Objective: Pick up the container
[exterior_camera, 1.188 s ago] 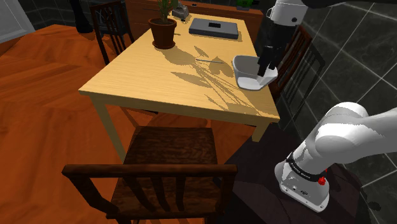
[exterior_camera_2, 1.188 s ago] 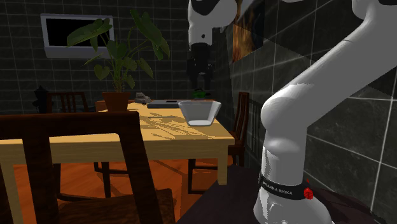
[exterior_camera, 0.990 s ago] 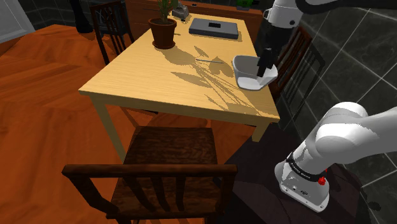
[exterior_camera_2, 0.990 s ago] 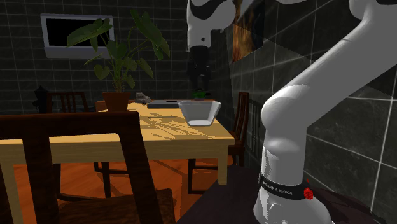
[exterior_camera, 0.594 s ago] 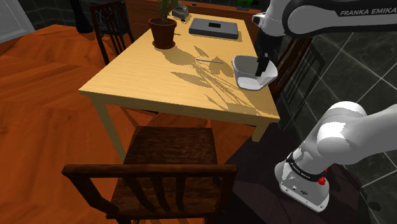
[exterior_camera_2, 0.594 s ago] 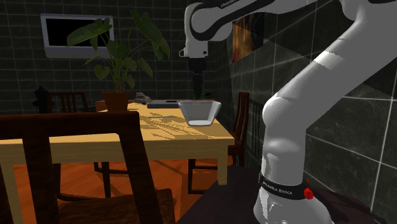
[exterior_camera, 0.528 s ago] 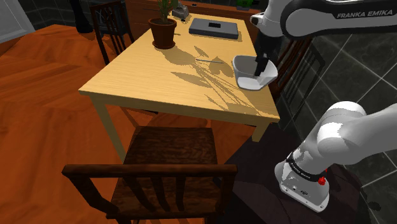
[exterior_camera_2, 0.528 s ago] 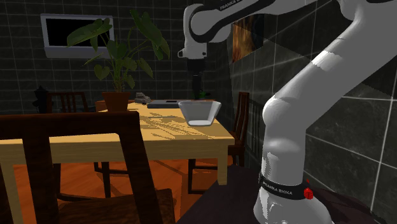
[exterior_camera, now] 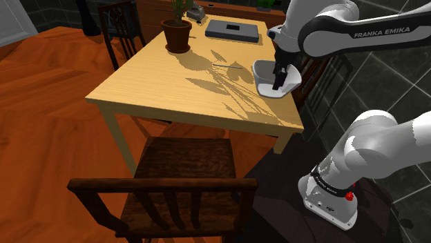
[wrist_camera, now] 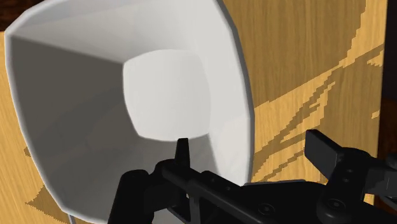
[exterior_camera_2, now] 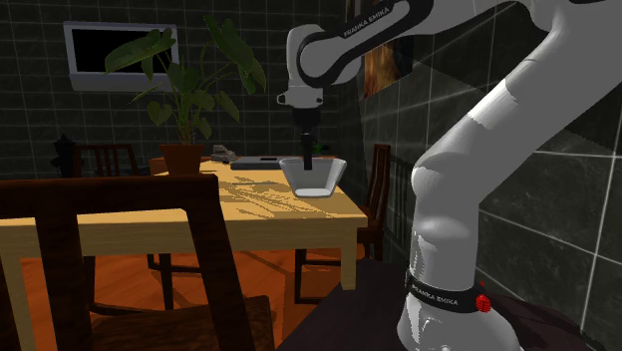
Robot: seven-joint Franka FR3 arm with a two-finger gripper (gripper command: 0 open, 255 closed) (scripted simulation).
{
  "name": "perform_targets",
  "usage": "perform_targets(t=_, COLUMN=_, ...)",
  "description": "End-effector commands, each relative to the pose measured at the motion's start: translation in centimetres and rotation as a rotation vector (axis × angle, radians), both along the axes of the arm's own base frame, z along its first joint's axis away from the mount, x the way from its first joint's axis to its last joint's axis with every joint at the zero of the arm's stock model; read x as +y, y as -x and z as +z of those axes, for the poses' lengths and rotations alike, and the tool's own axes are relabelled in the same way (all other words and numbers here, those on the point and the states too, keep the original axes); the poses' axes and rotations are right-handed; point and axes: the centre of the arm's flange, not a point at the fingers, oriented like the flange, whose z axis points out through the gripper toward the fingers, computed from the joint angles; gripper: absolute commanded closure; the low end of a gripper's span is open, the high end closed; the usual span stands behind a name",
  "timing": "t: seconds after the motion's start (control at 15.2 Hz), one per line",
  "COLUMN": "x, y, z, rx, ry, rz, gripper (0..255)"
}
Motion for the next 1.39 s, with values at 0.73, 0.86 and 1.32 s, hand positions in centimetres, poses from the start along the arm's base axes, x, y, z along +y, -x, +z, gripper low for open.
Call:
perform_targets(t=0.73, x=0.0, y=0.0, z=0.3, rx=0.0, ry=0.0, rz=0.0, gripper=255)
perform_targets(t=0.86, x=0.0, y=0.0, z=1.4, rx=0.0, ry=0.0, rz=0.0, gripper=255)
perform_targets(t=1.32, x=0.0, y=0.0, z=5.1, rx=0.0, ry=0.0, rz=0.0, gripper=255)
